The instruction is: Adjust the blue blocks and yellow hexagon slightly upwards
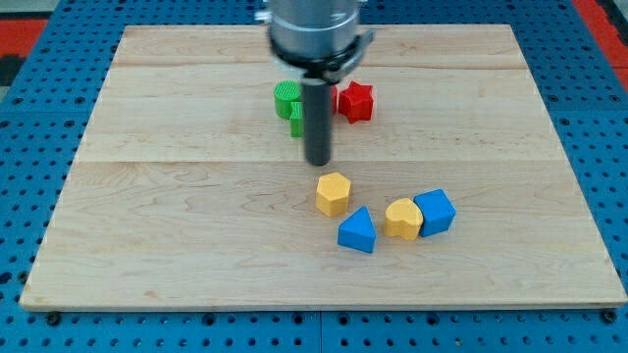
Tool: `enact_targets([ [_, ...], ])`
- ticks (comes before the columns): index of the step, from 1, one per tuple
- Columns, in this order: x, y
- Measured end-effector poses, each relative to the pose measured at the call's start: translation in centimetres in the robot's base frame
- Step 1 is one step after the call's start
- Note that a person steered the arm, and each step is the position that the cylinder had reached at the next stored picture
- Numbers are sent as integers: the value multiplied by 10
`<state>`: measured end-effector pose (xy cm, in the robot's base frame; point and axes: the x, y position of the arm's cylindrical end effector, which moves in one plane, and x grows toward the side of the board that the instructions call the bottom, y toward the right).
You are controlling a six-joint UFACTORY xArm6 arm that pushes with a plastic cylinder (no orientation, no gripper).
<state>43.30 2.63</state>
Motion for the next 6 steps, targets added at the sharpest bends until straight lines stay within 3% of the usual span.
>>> enact_targets([
  [1,27,41],
  [3,46,-69],
  [4,49,-82],
  [5,63,-136],
  [6,147,-97],
])
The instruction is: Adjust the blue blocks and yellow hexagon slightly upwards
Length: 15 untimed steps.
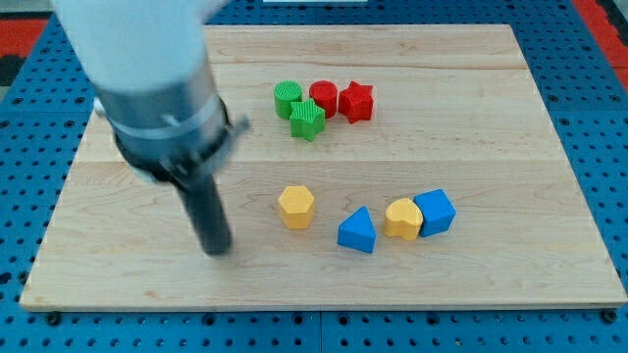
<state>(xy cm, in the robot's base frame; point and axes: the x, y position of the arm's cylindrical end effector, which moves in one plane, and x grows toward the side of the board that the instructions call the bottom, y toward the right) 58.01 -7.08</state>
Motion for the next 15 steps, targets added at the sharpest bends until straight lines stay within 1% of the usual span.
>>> enact_targets([
  [1,11,104],
  [3,-28,113],
  [4,-31,121],
  [5,-15,156],
  [6,-15,171],
  [7,-23,167],
  [8,-17,172],
  [9,-13,197],
  [11,-40,196],
  [12,-35,242],
  [13,-100,293],
  [14,-167,288],
  [15,-193,279],
])
